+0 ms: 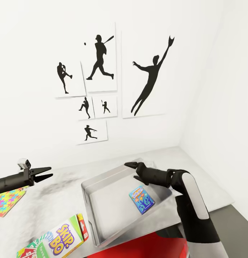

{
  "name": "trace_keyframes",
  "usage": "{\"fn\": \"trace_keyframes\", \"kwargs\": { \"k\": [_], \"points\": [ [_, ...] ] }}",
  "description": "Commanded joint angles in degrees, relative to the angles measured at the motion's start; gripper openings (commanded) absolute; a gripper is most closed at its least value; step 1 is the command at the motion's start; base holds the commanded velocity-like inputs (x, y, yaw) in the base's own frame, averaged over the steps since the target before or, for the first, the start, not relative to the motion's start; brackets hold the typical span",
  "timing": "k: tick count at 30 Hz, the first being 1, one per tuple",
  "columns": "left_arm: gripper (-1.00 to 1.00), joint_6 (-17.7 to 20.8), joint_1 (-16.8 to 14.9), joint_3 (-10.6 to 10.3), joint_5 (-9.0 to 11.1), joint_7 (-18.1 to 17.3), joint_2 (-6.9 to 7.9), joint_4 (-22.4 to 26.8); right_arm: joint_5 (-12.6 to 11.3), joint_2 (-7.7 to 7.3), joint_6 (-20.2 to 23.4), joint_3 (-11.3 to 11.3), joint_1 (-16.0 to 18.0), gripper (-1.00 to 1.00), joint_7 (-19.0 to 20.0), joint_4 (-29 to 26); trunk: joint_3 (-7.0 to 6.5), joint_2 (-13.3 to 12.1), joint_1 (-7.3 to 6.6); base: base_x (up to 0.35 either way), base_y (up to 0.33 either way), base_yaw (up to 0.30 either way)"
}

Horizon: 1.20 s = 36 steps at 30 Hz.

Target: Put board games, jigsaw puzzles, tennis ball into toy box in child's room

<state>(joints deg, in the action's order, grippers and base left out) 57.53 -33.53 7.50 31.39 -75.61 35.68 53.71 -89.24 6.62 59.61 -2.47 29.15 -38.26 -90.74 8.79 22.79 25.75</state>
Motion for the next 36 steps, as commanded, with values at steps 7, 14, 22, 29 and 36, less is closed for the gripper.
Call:
{"fn": "trace_keyframes", "kwargs": {
  "k": [7, 14, 22, 29, 36],
  "points": [
    [1.0, 0.5, 0.0, 0.0, 0.2, -0.1, 0.61, -0.4, -0.7, -7.49, 0.4, 1.3, -0.5, 1.0, 10.6, 0.0, 0.12, 0.1, 0.04, 0.0, 0.0, 0.0],
    [1.0, 0.5, 0.0, 0.0, 0.2, -0.2, 0.83, -0.5, -0.2, -11.13, 0.4, 1.5, -1.0, 1.0, 28.8, 0.0, 0.12, 0.1, 0.04, 0.0, 0.0, 0.0],
    [1.0, 0.5, -0.1, 0.0, 0.2, -0.4, 0.88, -0.5, 0.3, -13.62, 0.4, 3.7, -7.5, 1.0, 39.0, 0.0, 0.12, 0.1, 0.04, -0.049, 0.002, 0.0],
    [1.0, 0.5, -0.1, 0.0, 0.2, -0.4, 0.88, -0.5, 0.4, -14.58, 0.4, 4.6, -10.9, 1.0, 43.3, 0.0, 0.04, 0.1, 0.04, -0.237, 0.059, -0.031],
    [1.0, 0.5, -0.1, 0.0, 0.2, -0.5, 0.88, -0.5, 0.4, -14.76, 0.4, 4.7, -12.6, 1.0, 47.2, 0.0, -0.37, 0.1, 0.04, -0.165, 0.022, -0.171]
  ]
}}
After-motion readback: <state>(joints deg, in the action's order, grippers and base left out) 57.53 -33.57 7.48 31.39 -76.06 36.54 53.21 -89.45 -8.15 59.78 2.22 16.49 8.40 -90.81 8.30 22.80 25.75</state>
